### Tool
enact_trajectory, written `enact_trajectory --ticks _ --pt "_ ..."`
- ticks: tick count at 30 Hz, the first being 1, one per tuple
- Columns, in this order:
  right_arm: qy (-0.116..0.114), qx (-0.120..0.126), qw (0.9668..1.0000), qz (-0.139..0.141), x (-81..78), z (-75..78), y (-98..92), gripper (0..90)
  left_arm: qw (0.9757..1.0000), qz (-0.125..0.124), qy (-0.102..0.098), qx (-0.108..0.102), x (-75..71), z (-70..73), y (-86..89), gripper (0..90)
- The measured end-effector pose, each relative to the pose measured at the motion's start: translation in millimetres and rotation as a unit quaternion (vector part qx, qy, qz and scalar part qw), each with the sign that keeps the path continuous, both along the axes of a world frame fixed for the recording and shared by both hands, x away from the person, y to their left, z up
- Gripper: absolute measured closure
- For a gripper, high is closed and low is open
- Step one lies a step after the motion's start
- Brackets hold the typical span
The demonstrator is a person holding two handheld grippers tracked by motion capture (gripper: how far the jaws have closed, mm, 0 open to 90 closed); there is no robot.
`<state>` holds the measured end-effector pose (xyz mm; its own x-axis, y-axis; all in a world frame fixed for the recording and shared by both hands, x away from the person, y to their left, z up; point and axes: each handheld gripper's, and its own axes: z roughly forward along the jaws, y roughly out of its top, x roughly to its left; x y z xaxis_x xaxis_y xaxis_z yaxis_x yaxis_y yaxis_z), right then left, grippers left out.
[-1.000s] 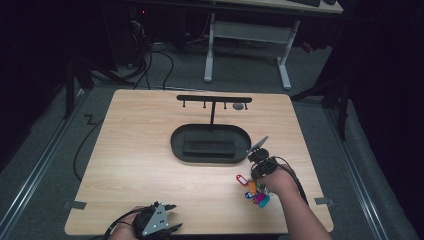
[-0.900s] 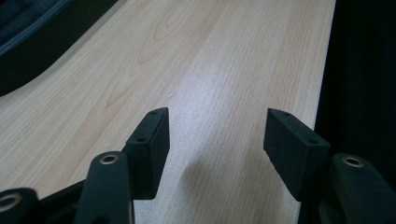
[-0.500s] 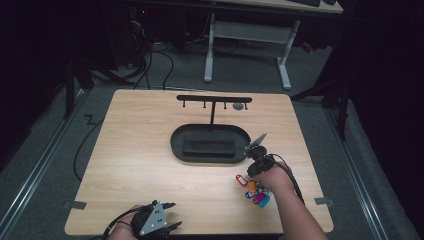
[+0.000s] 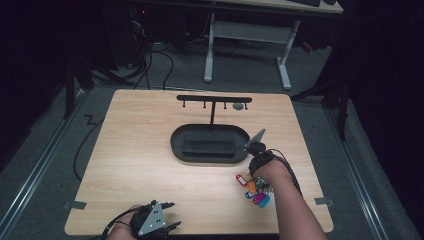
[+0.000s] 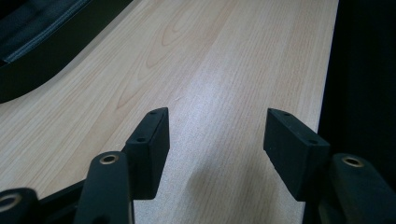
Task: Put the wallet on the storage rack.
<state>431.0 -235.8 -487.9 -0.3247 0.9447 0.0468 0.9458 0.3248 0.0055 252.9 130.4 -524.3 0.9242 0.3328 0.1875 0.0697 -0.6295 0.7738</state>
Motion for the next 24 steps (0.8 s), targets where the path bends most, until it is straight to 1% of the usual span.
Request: enact_trajectory --ticks 1,2,4,5,7,12,13,14,15,16,18,19,24 --pt "0.011 0.005 0.9999 -0.004 3.2 0.1 -0.4 66.5 1.0 -0.001 -0.001 0.001 -0.4 0.2 -0.1 41.4" --pt "0.016 0.005 0.9998 -0.007 5.7 -0.1 0.5 63.2 1.0 -0.001 -0.002 0.002 -0.4 0.1 -0.2 41.4" --pt "0.012 -0.011 0.9998 -0.013 9.7 -0.3 3.3 62.6 1.0 0.0 -0.002 0.003 -0.1 -0.4 -0.1 41.4" --pt "0.008 -0.015 0.9997 -0.017 10.7 -0.4 4.4 63.2 1.0 0.0 -0.001 0.005 0.2 -0.6 0.1 41.4" --pt "-0.001 -0.031 0.9994 -0.016 9.6 -0.8 8.1 66.4 1.0 0.001 -0.001 0.005 0.1 -0.9 -0.1 41.5" --pt "-0.005 -0.029 0.9994 -0.019 7.0 -0.5 8.5 74.1 1.0 -0.002 -0.004 0.008 -1.5 0.2 -0.1 41.5" --pt "-0.006 -0.029 0.9993 -0.022 6.9 -0.1 8.2 77.3 0.9999 -0.003 -0.005 0.008 -1.9 0.4 -0.2 41.5" --pt "-0.011 -0.025 0.9993 -0.026 6.2 -0.2 7.1 80.0 0.9999 -0.004 -0.006 0.008 -2.4 0.5 -0.3 41.5" --pt "-0.011 -0.025 0.9993 -0.026 6.2 -0.2 7.1 80.0 0.9999 -0.004 -0.006 0.008 -2.4 0.5 -0.3 41.5" --pt "-0.02 -0.023 0.9991 -0.03 4.1 -0.1 4.6 84.6 0.9999 -0.006 -0.009 0.007 -3.1 1.0 -0.3 41.6" --pt "-0.028 -0.019 0.9992 -0.022 1.7 -0.4 3.0 86.7 0.9999 -0.008 -0.01 0.008 -3.7 1.1 -0.6 41.6" --pt "-0.028 -0.018 0.9992 -0.02 1.1 -0.1 3.3 86.8 0.9999 -0.009 -0.011 0.009 -3.9 1.0 -0.7 41.6" --pt "-0.035 -0.03 0.9989 0.007 -0.4 -0.1 6.6 86.9 0.9998 -0.008 -0.014 0.011 -3.8 0.7 -0.9 41.6"
